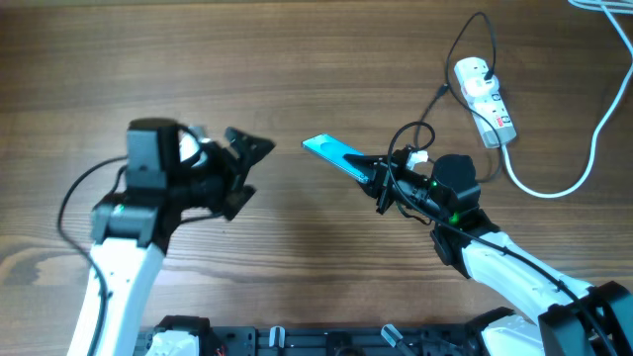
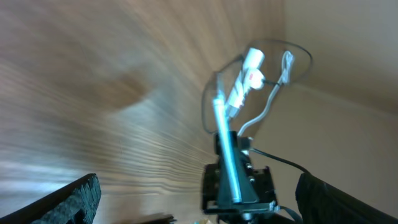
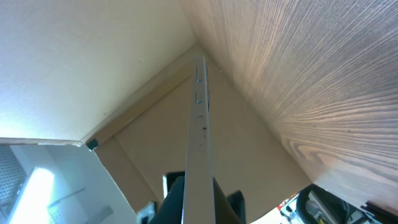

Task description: Plug charger to phone and switch on socket

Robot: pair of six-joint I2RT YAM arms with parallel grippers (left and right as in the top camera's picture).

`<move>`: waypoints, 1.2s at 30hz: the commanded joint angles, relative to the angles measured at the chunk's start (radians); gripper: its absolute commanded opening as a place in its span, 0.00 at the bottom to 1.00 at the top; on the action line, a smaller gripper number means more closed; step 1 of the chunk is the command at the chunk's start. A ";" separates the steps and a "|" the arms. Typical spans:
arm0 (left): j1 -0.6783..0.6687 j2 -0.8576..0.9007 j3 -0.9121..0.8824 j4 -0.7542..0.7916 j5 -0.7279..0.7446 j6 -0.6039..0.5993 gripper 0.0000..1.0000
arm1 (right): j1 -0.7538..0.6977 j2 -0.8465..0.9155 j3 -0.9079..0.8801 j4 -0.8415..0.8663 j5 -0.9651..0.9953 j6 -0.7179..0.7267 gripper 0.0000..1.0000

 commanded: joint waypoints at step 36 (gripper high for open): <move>-0.304 0.261 -0.003 0.340 -0.113 -0.376 0.36 | 0.052 -0.006 0.018 0.105 -0.029 0.006 0.05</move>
